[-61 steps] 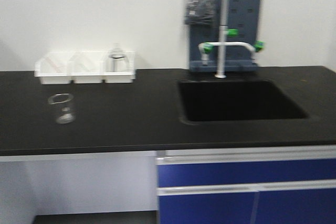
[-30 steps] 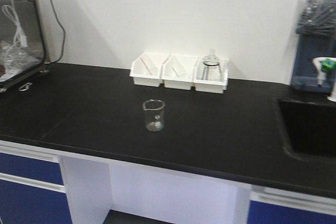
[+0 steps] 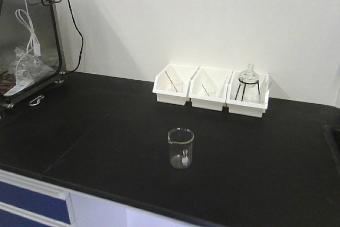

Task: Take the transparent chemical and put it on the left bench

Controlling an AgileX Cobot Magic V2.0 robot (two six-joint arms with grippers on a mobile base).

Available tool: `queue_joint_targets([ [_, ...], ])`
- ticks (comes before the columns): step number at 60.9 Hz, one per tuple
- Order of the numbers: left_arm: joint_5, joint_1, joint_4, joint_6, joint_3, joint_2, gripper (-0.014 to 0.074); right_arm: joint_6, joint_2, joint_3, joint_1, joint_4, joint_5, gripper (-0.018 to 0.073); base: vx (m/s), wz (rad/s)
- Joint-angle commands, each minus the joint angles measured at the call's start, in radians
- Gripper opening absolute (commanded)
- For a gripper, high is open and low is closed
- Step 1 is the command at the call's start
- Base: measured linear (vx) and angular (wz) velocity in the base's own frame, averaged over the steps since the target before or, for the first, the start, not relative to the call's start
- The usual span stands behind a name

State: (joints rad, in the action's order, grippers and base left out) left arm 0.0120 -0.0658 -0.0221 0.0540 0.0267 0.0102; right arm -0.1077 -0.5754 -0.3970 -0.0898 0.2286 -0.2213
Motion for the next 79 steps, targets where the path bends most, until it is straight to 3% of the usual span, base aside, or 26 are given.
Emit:
queue_joint_targets([
  [1, -0.078, -0.002, -0.001, -0.008, 0.016, 0.019, -0.0003, 0.001, 0.0, -0.03, 0.002, 0.006, 0.075, -0.0008, 0.37, 0.05],
  [71, -0.078, -0.002, -0.001, -0.008, 0.016, 0.019, -0.0003, 0.001, 0.0, -0.03, 0.002, 0.006, 0.08, -0.0008, 0.22, -0.05],
  [79, -0.078, -0.002, -0.001, -0.008, 0.016, 0.019, -0.0003, -0.004, -0.003, -0.03, 0.002, -0.031, 0.116, -0.0008, 0.06, -0.04],
])
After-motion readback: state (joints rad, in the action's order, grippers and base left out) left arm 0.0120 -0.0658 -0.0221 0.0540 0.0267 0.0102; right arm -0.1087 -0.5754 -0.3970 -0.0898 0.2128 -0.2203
